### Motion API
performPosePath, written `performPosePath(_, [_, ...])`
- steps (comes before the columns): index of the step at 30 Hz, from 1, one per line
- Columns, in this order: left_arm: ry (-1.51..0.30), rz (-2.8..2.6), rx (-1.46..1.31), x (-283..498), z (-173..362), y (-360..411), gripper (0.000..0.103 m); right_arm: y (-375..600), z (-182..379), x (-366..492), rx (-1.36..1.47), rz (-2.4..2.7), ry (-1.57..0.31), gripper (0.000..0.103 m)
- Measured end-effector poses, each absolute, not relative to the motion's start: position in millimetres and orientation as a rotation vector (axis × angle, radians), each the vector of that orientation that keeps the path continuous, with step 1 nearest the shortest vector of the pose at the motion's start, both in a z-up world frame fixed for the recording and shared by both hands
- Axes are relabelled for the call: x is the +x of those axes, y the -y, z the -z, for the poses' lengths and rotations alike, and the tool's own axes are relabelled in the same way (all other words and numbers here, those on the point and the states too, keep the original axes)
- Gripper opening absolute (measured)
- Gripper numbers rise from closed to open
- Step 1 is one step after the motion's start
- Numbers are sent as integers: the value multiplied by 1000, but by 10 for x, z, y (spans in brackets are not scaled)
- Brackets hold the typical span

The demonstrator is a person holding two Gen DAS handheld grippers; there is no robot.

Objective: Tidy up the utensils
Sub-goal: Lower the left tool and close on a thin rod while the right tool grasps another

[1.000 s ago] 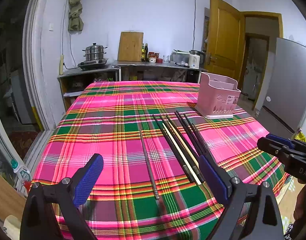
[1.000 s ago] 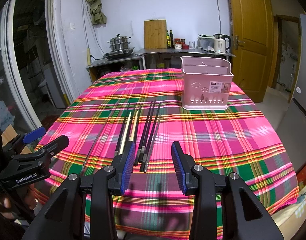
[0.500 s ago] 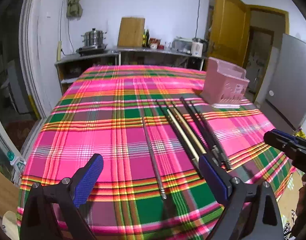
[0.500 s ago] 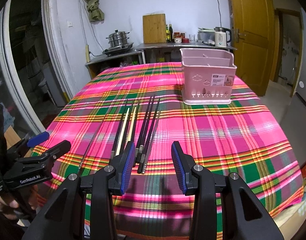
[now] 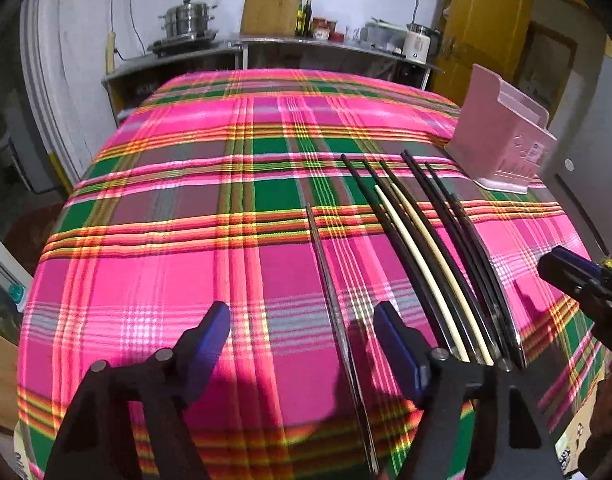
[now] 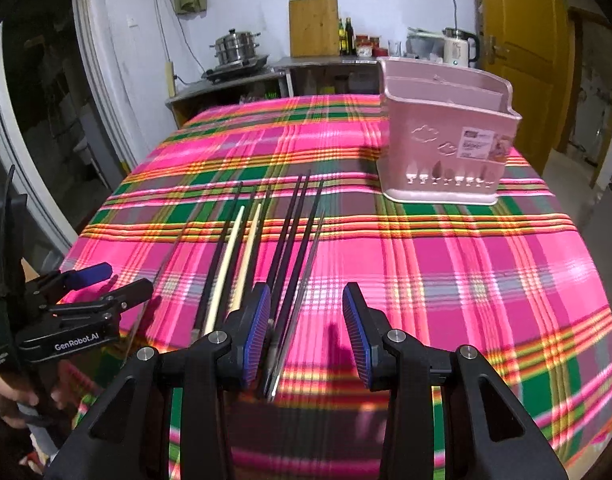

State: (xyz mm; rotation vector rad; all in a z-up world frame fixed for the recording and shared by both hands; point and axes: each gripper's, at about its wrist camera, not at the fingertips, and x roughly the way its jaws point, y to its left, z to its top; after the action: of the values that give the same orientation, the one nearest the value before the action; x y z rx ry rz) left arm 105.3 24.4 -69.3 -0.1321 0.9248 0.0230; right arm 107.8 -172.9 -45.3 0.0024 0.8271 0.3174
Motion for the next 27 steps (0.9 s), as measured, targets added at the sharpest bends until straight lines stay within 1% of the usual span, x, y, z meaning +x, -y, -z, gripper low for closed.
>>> performPosePath(4, [-957, -6, -149, 1178, 734, -248, 59, 1709, 567, 1320, 5, -310, -867, 39])
performPosePath(5, [-959, -5, -148, 1203, 737, -247, 58, 1706, 591, 1358, 5, -310, -875, 38])
performPosePath(7, [-959, -2, -147, 1249, 742, -248, 55, 1696, 646, 1476, 11, -316, -897, 33])
performPosePath(8, [-959, -2, -147, 1268, 746, -249, 54, 1688, 665, 1514, 10, -316, -903, 32])
performPosePath(10, [-959, -2, -144, 1279, 744, -240, 54, 1673, 705, 1587, 4, -312, -916, 27])
performPosePath(16, [-956, -13, -117, 1346, 753, -203, 53, 1612, 826, 1758, -2, -321, -956, 20])
performPosePath(20, [-957, -23, -96, 1378, 765, -168, 53, 1585, 858, 1806, -6, -320, -965, 18])
performPosePath(24, [-961, -33, -71, 1424, 776, -138, 53, 1597, 869, 1830, -8, -314, -975, 14])
performPosePath(27, [-963, -37, -60, 1456, 784, -116, 53, 1582, 869, 1878, -8, -312, -994, 14])
